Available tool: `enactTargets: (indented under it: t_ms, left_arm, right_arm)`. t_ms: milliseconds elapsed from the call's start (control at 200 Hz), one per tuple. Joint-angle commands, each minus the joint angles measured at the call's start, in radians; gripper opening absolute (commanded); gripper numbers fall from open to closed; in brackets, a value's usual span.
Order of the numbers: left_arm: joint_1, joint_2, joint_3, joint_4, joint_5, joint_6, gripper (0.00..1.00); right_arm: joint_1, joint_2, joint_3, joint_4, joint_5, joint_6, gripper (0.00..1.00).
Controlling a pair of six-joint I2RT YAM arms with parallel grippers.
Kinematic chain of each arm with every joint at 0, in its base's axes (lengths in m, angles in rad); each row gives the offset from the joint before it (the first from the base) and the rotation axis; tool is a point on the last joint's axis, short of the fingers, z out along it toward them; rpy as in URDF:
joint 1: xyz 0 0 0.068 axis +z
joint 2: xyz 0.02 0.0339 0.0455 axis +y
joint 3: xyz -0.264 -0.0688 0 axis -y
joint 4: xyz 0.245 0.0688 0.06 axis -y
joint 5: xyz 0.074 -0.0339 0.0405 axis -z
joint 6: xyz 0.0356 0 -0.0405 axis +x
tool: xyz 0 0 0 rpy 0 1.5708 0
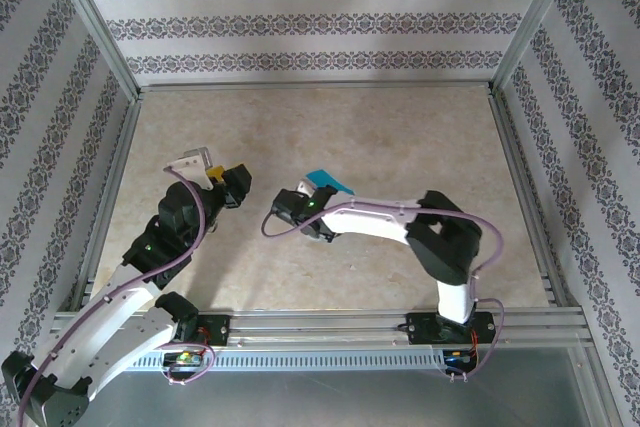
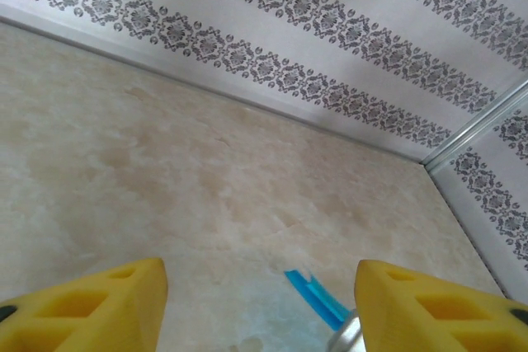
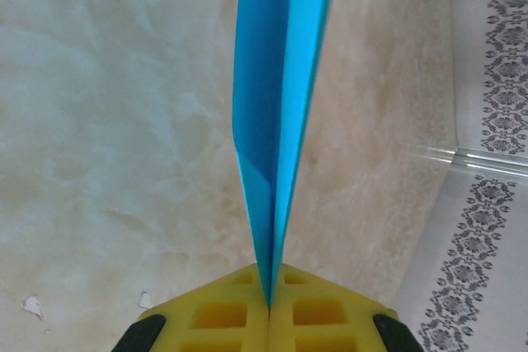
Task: Fold a paper plane with a square sheet of paper (fold left side to right side)
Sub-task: Turn over the paper at the center of the table, then pick up the paper from the center of the table.
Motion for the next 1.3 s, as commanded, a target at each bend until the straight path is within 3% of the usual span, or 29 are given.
enactTargets:
  t_ms: [0, 50, 315, 475, 705, 874, 1034, 1299]
  left_arm:
    - [0.007, -0.021, -0.011, -0.028, -0.043, 0.014, 0.63]
    - [0.007, -0.023, -0.01, -0.032, -0.046, 0.018, 0.63]
    - [0.009, -0.018, -0.011, -0.033, -0.037, 0.023, 0.64]
    - [0.012, 0.012, -0.004, -0.013, 0.008, 0.029, 0.7]
    - [0.021, 0.126, 0.02, 0.036, 0.134, 0.003, 0.82]
    - [0.023, 0.252, 0.039, 0.052, 0.188, -0.083, 0.83]
    - [0.025, 0.389, 0.059, 0.066, 0.259, -0.173, 0.82]
    - [0.002, 0.643, 0.027, 0.305, 0.428, -0.338, 0.78]
  right_arm:
    - [0.013, 0.071, 0.058, -0.062, 0.032, -0.015, 0.05]
    - [0.016, 0.107, 0.074, -0.069, 0.007, -0.015, 0.07]
    - [0.014, 0.159, 0.128, -0.112, -0.277, -0.008, 0.4]
    - [-0.012, 0.09, 0.116, -0.103, -0.422, 0.023, 0.55]
    - [-0.094, -0.114, 0.012, -0.009, -0.577, 0.078, 0.68]
    - [-0.2, -0.304, -0.122, 0.115, -0.676, 0.154, 0.73]
    - [-0.339, -0.497, -0.31, 0.324, -0.855, 0.287, 0.8]
    - [-0.601, -0.815, -0.681, 0.762, -1.075, 0.58, 0.98]
